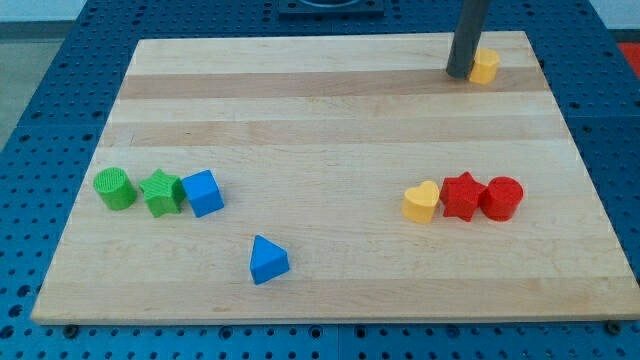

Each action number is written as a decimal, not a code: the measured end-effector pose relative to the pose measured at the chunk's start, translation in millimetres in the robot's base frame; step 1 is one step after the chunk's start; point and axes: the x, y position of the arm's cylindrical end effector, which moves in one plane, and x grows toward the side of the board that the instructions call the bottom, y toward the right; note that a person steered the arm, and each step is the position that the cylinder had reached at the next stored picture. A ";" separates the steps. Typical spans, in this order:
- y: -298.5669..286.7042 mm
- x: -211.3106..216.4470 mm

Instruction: Move your arm to the bottom center

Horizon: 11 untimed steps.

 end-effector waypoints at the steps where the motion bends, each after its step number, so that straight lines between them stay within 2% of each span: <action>1: 0.0 0.0; 3: -8.6 -24.5; 4: -45.3 5.4; 5: -119.1 125.5; 6: -198.9 226.8; 7: -219.7 231.0; 8: -211.7 277.9; 11: -125.6 258.5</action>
